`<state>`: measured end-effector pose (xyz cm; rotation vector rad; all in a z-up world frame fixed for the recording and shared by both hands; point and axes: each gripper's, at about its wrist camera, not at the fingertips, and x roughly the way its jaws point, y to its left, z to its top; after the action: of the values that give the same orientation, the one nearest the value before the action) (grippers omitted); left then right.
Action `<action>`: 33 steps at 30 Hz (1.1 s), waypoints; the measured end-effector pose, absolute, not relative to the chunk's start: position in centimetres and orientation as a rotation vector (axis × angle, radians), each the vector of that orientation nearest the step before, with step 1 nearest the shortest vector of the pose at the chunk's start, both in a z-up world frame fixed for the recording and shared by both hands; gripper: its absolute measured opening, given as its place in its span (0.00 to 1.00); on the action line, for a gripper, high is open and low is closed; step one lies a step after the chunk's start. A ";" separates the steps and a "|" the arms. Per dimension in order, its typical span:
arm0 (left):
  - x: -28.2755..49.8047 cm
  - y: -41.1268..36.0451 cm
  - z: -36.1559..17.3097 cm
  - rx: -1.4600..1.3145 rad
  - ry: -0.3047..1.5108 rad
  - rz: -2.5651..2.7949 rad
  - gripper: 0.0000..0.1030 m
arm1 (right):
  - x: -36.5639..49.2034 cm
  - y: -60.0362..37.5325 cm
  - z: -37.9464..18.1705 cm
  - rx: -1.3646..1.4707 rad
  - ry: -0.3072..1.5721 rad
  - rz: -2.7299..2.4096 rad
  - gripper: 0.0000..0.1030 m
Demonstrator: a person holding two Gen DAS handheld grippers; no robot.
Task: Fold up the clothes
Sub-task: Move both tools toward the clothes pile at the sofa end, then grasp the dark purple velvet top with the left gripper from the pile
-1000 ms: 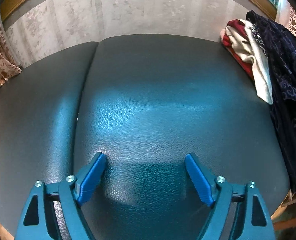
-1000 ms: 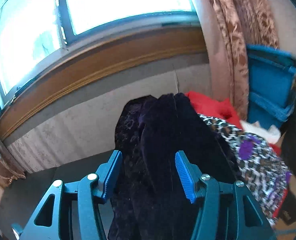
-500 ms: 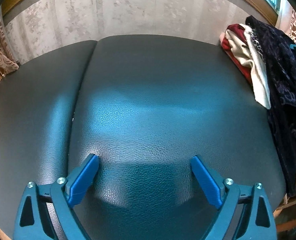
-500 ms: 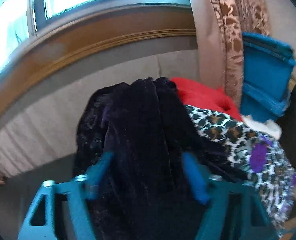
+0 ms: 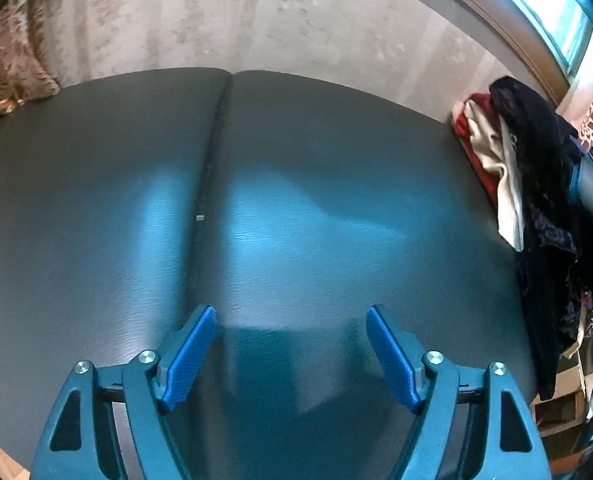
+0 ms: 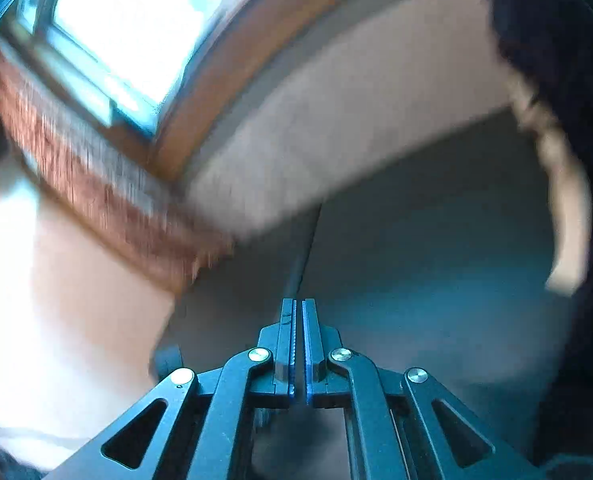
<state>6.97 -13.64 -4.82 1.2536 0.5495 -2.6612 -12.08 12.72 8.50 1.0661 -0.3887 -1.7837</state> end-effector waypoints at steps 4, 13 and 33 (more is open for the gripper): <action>8.2 -14.8 -3.9 1.248 0.541 -2.678 0.76 | -9.3 12.0 6.3 1.178 -0.278 -1.767 0.05; 1.7 -7.2 2.2 1.253 0.563 -2.996 0.75 | -9.0 23.2 4.9 1.288 -0.473 -2.009 0.57; -27.5 14.7 9.8 1.456 0.339 -3.072 0.57 | -8.8 29.8 2.8 1.279 -0.627 -2.043 0.70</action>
<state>-27.46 14.67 9.80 1.4556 0.3395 -3.0722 -8.77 29.75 2.75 1.2788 -0.6266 -2.0425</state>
